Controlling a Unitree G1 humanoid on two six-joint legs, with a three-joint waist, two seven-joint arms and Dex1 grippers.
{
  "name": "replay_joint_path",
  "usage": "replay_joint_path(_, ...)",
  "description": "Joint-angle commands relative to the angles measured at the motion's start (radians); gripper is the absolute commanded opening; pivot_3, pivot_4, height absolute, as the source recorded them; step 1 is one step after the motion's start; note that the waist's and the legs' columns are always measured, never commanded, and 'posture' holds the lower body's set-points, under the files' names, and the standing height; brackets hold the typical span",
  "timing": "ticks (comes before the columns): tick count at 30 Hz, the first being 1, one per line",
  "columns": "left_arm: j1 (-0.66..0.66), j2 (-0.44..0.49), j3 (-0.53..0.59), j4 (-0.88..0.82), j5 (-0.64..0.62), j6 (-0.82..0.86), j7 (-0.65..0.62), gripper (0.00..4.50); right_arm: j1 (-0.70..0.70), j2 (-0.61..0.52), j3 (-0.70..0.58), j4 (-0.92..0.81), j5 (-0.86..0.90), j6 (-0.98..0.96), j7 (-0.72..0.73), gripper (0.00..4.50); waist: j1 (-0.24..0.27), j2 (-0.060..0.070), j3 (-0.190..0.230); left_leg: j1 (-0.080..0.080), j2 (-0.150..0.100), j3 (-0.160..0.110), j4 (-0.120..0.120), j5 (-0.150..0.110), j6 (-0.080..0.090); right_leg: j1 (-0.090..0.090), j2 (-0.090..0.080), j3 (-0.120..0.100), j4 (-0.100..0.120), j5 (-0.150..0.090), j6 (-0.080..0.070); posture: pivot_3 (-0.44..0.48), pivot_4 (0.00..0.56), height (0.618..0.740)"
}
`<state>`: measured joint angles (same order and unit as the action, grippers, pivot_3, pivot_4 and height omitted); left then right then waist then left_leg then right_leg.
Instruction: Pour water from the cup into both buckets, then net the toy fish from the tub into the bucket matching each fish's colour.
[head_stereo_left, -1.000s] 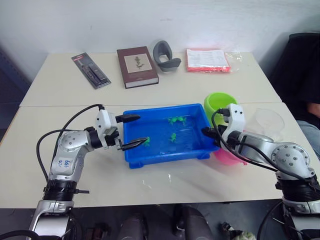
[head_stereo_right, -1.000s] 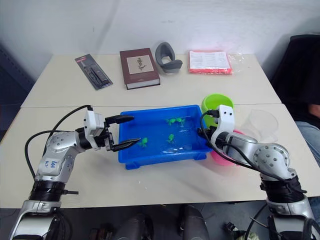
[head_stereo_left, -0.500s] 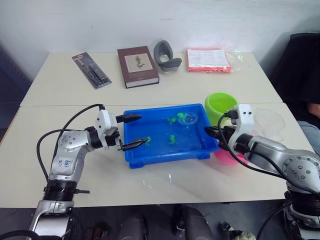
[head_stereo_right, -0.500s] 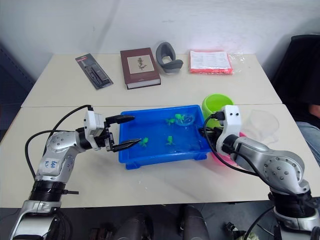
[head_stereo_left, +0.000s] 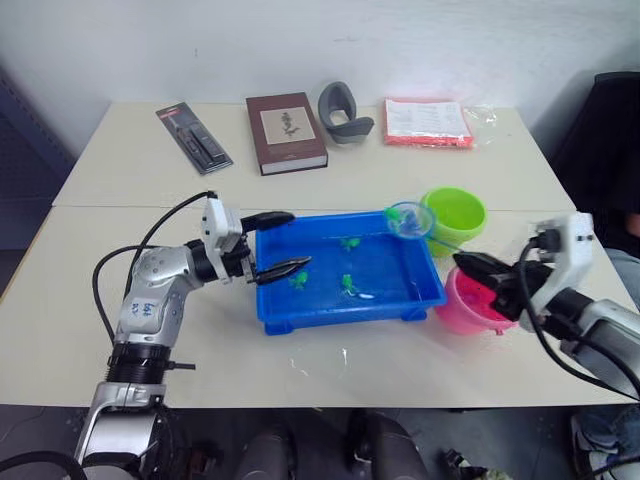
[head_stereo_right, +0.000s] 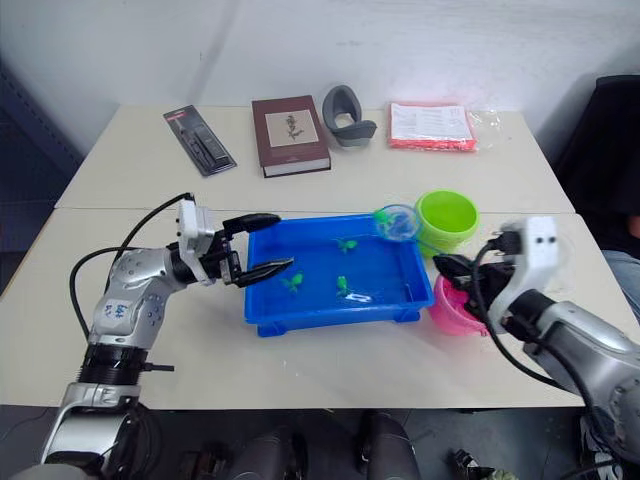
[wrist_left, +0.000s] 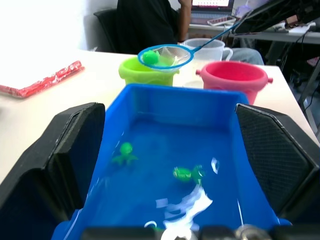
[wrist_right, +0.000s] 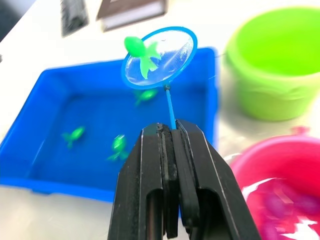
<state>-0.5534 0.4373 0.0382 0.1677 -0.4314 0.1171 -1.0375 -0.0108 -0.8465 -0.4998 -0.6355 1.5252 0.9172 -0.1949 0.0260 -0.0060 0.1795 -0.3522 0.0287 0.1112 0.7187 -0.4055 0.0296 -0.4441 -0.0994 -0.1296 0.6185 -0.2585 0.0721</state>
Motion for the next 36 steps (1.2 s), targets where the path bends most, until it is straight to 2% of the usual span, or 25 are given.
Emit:
replay_joint_path(1,-0.044,-0.021,0.002,0.004,-0.016,0.015,0.007,4.48,0.025,-0.045,-0.099,0.012,-0.069,-0.036,0.045,0.00,0.000,0.000,0.000,0.000,0.000,0.000,0.000,0.000,0.000,0.000,0.000,0.000,0.000,0.000,0.000,0.000,0.150,0.740)
replay_joint_path(6,-0.072,-0.050,-0.013,0.034,0.007,0.006,0.012,4.48,0.018,-0.099,-0.106,0.083,-0.254,-0.062,0.102,0.00,0.000,0.000,0.000,0.000,0.000,0.001,0.000,0.000,0.000,0.000,0.001,0.000,0.000,0.000,0.000,0.000,0.150,0.740)
replay_joint_path(16,-0.066,-0.122,-0.073,0.109,0.086,-0.097,0.021,4.48,-0.070,-0.118,0.130,0.120,-0.742,-0.170,0.190,0.00,0.000,0.000,0.000,0.001,0.000,0.002,0.000,0.001,-0.001,0.000,0.003,-0.002,0.000,0.000,0.000,0.000,0.150,0.740)
replay_joint_path(20,-0.076,-0.135,-0.064,0.123,0.087,-0.110,0.026,4.48,-0.037,-0.214,0.244,0.141,-1.055,-0.323,0.277,0.00,0.000,0.001,0.000,0.000,0.000,0.001,0.000,0.001,-0.001,0.000,0.002,-0.003,0.000,0.001,0.001,0.000,0.150,0.740)
replay_joint_path(27,-0.072,-0.139,-0.061,0.117,0.087,-0.112,0.033,4.48,-0.010,-0.255,0.354,0.250,-1.420,-0.612,0.378,0.00,-0.001,0.001,0.000,0.001,0.000,0.002,0.000,0.001,-0.002,0.000,0.003,-0.004,0.000,0.001,0.001,0.000,0.150,0.740)
replay_joint_path(29,-0.070,-0.137,-0.060,0.111,0.085,-0.113,0.032,4.48,-0.028,-0.208,0.329,0.248,-1.418,-0.647,0.381,0.00,-0.002,0.001,0.000,0.001,0.000,0.002,0.000,0.001,-0.002,0.000,0.003,-0.004,0.000,0.001,0.001,0.000,0.150,0.740)
replay_joint_path(32,-0.055,-0.079,-0.022,0.099,0.064,-0.122,-0.011,4.48,-0.091,-0.108,0.298,0.130,-1.084,-0.548,0.560,0.00,-0.006,0.000,0.000,0.001,0.000,0.002,0.000,0.002,-0.002,0.000,0.004,-0.004,0.000,0.001,0.001,0.000,0.150,0.740)
replay_joint_path(34,-0.039,-0.038,-0.004,0.095,0.045,-0.124,-0.054,4.48,-0.109,-0.108,0.311,0.049,-0.903,-0.399,0.657,0.00,-0.011,0.002,0.000,0.001,0.001,0.001,0.000,0.002,-0.003,0.000,0.005,-0.005,0.000,0.001,0.001,0.000,0.150,0.740)
replay_joint_path(36,-0.026,0.001,0.006,0.095,0.031,-0.116,-0.096,4.48,-0.128,-0.143,0.338,-0.003,-0.842,-0.290,0.704,0.00,-0.008,0.002,0.000,0.001,0.002,-0.001,0.000,0.002,-0.003,0.000,0.005,-0.005,0.000,0.000,0.000,0.000,0.150,0.740)
